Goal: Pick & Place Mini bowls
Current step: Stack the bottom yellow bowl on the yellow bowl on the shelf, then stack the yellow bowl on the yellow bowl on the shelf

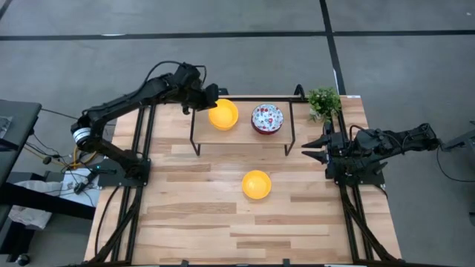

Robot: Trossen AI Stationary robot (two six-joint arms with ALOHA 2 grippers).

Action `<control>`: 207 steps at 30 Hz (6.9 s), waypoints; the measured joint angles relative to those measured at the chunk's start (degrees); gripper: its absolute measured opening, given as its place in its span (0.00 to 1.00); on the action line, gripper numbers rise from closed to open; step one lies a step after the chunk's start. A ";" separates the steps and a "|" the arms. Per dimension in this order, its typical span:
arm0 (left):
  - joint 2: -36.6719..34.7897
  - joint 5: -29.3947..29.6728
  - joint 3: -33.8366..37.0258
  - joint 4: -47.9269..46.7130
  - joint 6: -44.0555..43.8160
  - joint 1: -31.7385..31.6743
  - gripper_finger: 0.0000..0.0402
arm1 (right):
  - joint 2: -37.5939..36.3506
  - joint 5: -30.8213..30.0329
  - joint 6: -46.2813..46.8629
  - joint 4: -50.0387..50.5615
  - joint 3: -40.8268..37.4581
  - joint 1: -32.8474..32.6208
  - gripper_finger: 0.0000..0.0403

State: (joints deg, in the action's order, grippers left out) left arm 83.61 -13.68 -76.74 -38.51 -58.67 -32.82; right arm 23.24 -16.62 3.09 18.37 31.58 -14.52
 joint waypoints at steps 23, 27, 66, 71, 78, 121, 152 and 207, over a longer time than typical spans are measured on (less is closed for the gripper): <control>-3.18 -4.56 7.89 11.63 0.10 -2.90 0.02 | -0.07 -0.28 0.07 -0.17 0.00 0.04 0.22; -3.81 -4.45 10.93 11.87 -0.37 -2.35 0.02 | -0.07 -0.31 0.07 -0.48 0.00 0.04 0.22; -13.56 23.98 13.93 28.20 21.04 39.50 0.02 | -0.08 -1.70 1.46 -0.48 0.00 0.04 0.22; -7.00 33.45 13.93 28.36 25.18 47.25 0.02 | -0.07 -1.70 1.48 -0.48 0.00 0.04 0.22; 2.31 35.75 13.93 28.20 25.31 49.38 0.02 | -0.08 -1.67 1.49 -0.48 0.00 0.04 0.22; -19.12 54.19 46.29 32.04 -0.76 65.75 0.02 | 54.15 9.02 44.88 27.87 33.72 -10.45 0.22; -19.06 54.17 46.43 32.60 2.92 65.73 0.10 | 62.38 15.17 71.19 16.84 24.67 0.51 0.58; -19.04 56.10 46.43 33.43 2.91 65.72 0.21 | 71.39 20.92 65.28 -0.62 15.64 3.47 0.02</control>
State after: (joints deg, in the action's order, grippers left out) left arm 64.58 42.41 -30.30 -5.08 -55.77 32.90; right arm 94.63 4.30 68.37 17.75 47.21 -11.06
